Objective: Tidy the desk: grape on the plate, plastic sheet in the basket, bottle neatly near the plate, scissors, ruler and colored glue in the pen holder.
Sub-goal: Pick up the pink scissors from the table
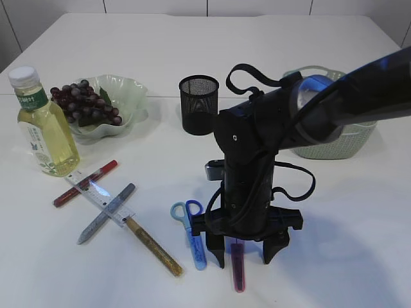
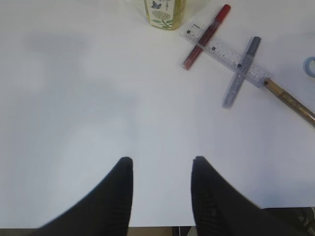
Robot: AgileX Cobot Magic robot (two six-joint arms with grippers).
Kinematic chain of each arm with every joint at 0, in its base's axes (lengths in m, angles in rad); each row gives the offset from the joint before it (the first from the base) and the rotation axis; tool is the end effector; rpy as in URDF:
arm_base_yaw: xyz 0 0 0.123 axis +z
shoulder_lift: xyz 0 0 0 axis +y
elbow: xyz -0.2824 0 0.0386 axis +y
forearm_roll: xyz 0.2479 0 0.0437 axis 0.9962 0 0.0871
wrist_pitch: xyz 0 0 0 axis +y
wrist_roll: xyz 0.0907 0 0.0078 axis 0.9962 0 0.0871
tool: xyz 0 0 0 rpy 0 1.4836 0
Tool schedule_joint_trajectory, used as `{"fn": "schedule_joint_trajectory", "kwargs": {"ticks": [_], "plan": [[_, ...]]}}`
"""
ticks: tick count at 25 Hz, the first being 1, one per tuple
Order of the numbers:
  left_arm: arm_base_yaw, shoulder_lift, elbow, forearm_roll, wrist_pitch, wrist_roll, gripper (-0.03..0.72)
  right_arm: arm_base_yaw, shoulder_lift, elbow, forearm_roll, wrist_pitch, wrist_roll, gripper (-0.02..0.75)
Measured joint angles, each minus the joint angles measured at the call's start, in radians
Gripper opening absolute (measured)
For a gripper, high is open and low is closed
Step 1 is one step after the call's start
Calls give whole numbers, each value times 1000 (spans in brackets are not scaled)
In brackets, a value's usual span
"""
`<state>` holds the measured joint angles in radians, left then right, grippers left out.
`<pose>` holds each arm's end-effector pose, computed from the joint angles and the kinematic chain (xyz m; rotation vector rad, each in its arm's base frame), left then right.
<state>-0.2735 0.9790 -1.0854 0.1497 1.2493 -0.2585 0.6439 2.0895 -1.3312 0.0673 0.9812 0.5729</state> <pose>0.1584 -0.0311 0.3704 0.0325 2.6056 0.0141 0.2977 0.2299 0.1198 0.0476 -3.0433 0.0029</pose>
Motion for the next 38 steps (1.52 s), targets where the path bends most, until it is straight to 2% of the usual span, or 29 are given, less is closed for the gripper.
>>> {"fn": "schedule_joint_trajectory", "kwargs": {"ticks": [14, 18, 24, 29, 38], "plan": [[0, 0, 0, 0, 0, 0, 289, 0, 0, 0, 0, 0, 0, 577], [0, 0, 0, 0, 0, 0, 289, 0, 0, 0, 0, 0, 0, 494], [0, 0, 0, 0, 0, 0, 289, 2, 0, 0, 0, 0, 0, 316], [0, 0, 0, 0, 0, 0, 289, 2, 0, 0, 0, 0, -5, 197], [0, 0, 0, 0, 0, 0, 289, 3, 0, 0, -22, 0, -19, 174]]}}
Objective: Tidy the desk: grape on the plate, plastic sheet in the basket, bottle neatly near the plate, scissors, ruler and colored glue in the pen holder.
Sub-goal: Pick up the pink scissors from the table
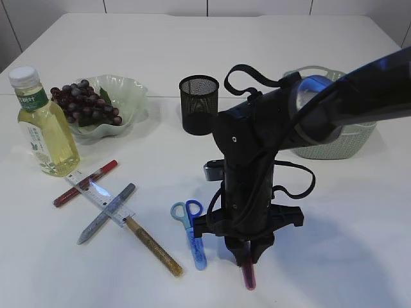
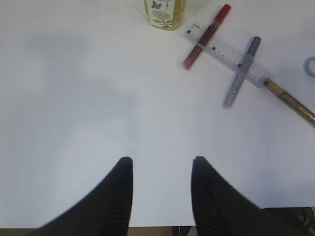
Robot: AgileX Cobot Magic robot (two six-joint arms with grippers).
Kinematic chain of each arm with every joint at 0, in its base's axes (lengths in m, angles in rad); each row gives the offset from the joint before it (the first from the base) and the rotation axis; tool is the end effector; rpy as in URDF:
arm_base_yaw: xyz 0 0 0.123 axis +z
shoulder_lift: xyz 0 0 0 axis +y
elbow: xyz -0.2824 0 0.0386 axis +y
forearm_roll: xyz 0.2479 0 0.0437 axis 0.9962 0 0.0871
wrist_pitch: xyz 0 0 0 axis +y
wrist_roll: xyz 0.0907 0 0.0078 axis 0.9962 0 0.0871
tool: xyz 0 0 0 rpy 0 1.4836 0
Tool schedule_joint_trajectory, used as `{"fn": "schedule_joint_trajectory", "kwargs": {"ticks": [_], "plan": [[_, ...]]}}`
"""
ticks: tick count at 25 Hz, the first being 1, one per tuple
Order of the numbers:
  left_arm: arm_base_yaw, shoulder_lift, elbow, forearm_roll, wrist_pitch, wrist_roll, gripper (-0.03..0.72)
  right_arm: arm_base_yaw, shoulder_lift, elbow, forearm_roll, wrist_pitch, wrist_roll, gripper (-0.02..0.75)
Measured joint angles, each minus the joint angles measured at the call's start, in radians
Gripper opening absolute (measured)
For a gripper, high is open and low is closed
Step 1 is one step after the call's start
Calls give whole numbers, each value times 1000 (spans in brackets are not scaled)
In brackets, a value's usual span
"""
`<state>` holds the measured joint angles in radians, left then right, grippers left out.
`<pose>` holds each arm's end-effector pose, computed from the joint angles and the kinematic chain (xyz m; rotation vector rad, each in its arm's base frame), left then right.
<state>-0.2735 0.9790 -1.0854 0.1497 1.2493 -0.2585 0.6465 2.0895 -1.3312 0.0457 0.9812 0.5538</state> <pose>0.1584 -0.0311 0.3704 0.0325 2.6056 0.0141 0.2981 0.2293 0.1197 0.1003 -3.0517 0.0237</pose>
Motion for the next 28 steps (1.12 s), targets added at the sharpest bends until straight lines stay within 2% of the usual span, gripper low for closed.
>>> {"fn": "schedule_joint_trajectory", "kwargs": {"ticks": [17, 28], "plan": [[0, 0, 0, 2, 0, 0, 289, 2, 0, 0, -46, 4, -224, 174], [0, 0, 0, -5, 0, 0, 289, 2, 0, 0, -83, -32, -282, 174]]}}
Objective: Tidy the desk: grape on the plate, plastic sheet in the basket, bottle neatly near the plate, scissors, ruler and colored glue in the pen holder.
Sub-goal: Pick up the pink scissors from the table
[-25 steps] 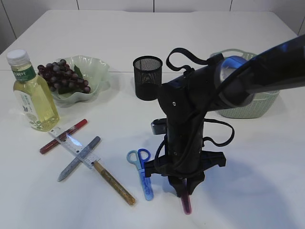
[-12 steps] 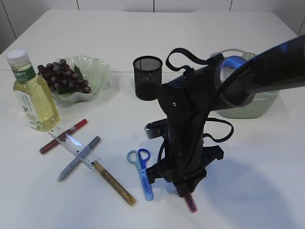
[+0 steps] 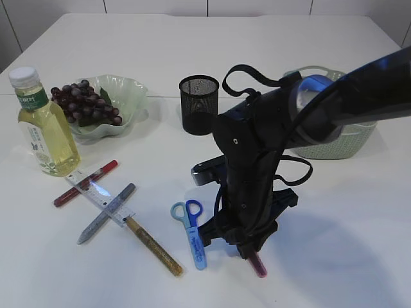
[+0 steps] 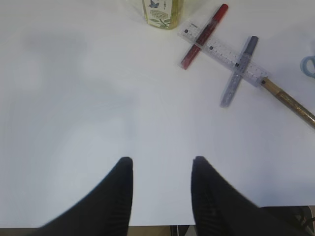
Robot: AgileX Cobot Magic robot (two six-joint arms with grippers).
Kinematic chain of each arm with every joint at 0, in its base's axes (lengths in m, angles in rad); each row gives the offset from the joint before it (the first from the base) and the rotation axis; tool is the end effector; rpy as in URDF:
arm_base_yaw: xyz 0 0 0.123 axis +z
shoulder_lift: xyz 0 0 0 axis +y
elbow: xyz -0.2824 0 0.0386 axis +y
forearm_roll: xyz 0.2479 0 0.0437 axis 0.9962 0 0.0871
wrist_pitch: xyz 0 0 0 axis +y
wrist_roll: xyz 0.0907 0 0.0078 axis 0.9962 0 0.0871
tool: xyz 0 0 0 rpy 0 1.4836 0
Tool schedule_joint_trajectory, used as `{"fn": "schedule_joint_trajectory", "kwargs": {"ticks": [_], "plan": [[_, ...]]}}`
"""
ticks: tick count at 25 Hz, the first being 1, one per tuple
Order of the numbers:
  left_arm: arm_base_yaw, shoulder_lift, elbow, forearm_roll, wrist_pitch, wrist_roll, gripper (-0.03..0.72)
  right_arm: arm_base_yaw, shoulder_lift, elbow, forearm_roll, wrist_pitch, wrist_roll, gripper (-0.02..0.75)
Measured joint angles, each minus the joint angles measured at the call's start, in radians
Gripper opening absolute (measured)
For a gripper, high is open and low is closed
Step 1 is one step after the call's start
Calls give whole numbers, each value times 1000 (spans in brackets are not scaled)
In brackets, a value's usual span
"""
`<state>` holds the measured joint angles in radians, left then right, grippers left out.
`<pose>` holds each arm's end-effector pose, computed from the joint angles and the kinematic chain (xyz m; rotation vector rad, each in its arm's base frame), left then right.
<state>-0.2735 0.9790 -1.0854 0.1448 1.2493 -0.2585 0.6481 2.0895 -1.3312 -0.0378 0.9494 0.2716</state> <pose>0.1583 -0.0315 0.3703 0.0320 2.6069 0.0078 0.3038 0.2265 0.1195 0.6167 -3.0478 0.0764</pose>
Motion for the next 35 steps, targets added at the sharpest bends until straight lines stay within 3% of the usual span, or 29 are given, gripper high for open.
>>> {"fn": "schedule_joint_trajectory", "kwargs": {"ticks": [17, 35], "plan": [[0, 0, 0, -2, 0, -2, 289, 0, 0, 0, -26, -55, -56, 173], [0, 0, 0, -2, 0, -14, 260, 0, -153, 50, -89, -250, -82, 172]]}}
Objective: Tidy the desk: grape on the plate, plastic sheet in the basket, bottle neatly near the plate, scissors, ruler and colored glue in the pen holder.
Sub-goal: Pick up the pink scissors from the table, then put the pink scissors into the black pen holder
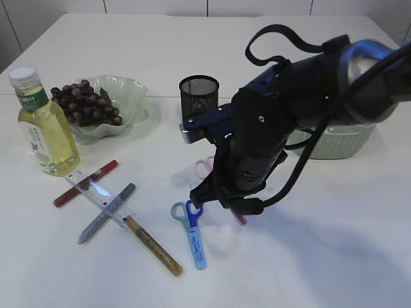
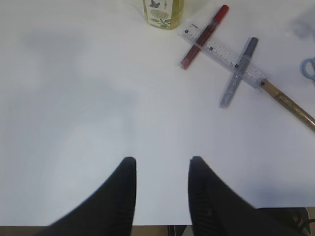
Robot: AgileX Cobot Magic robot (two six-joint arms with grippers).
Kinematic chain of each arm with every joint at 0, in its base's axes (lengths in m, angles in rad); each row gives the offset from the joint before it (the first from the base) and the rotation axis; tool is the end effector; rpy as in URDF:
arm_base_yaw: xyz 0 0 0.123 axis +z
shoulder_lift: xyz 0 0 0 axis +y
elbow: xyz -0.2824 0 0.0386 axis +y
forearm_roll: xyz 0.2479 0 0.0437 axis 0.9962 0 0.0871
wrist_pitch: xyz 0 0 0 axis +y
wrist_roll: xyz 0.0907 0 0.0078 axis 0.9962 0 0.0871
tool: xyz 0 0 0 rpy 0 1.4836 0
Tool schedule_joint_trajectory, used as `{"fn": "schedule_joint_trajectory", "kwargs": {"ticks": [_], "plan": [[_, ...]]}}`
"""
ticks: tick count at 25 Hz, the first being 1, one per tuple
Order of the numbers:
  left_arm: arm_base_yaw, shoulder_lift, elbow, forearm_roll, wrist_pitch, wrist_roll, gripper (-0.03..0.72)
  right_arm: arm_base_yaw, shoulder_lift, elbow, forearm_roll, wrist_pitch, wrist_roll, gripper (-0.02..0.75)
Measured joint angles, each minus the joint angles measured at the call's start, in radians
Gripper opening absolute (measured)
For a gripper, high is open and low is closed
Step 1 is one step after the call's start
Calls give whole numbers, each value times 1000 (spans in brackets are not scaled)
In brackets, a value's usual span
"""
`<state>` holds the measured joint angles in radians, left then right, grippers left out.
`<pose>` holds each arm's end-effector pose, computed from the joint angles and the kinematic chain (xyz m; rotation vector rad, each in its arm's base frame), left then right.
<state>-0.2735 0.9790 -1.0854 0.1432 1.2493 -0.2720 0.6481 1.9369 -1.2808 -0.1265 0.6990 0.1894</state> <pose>0.1583 -0.0316 0.3703 0.0143 2.6074 0.0008 0.3134 0.2280 0.1697 -0.7581 2.7225 0.0510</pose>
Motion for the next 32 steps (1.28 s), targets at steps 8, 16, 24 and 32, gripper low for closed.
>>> {"fn": "schedule_joint_trajectory", "kwargs": {"ticks": [8, 16, 24, 32], "plan": [[0, 0, 0, 0, 0, -1, 257, 0, -95, 102, -16, -243, -1, 172], [0, 0, 0, -1, 0, -1, 257, -42, -99, 108, -16, -439, -4, 172], [0, 0, 0, -2, 0, -1, 246, -110, -99, 88, -32, -589, -4, 172], [0, 0, 0, -2, 0, -1, 244, -123, -99, 20, -80, -715, -4, 171]]}}
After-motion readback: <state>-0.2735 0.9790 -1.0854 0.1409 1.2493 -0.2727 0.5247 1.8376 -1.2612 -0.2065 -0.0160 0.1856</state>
